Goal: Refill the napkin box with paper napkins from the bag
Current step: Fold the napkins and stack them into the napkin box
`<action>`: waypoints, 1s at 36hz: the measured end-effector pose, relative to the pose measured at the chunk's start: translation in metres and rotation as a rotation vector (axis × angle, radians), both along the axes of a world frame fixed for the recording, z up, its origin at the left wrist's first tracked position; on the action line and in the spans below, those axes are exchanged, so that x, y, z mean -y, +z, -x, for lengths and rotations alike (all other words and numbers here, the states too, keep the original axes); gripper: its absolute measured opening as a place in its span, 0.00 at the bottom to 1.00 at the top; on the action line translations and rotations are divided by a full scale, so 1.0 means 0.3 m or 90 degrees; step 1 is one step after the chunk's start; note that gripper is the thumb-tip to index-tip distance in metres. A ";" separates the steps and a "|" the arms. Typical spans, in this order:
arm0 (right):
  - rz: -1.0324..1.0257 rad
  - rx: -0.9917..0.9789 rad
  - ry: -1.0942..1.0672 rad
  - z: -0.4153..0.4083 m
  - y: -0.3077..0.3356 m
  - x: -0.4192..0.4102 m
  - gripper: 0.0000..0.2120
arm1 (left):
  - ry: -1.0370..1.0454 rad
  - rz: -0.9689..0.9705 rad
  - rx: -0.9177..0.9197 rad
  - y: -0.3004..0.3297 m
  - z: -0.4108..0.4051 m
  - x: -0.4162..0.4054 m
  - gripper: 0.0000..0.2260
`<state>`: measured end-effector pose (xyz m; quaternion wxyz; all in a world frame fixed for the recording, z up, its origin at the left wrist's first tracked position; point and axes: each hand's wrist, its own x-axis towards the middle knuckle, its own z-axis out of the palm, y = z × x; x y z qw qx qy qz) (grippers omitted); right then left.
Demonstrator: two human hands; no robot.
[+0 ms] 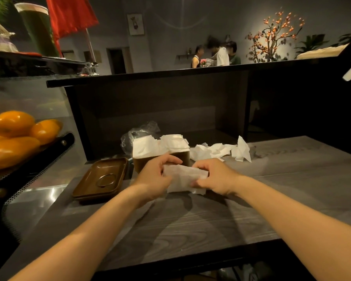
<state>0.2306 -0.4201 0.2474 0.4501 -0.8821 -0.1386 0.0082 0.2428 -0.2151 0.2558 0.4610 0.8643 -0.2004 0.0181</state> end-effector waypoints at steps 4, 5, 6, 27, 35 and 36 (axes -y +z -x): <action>-0.036 0.033 -0.037 -0.008 -0.012 0.018 0.07 | -0.020 0.048 -0.013 -0.020 -0.001 0.006 0.25; -0.038 0.031 -0.036 -0.012 -0.011 0.022 0.07 | -0.016 0.057 -0.011 -0.022 -0.004 0.007 0.25; -0.033 0.023 -0.030 -0.015 -0.010 0.024 0.08 | -0.013 0.056 -0.009 -0.026 -0.010 0.006 0.27; 0.061 -0.047 0.042 -0.016 0.025 0.081 0.08 | -0.129 -0.225 -0.120 0.045 -0.052 0.076 0.10; 0.096 -0.018 -0.044 -0.031 0.029 0.173 0.04 | -0.117 -0.338 -0.105 0.046 -0.071 0.232 0.13; 0.084 -0.014 -0.068 -0.033 0.020 0.195 0.05 | -0.102 -0.336 -0.078 0.040 -0.071 0.248 0.14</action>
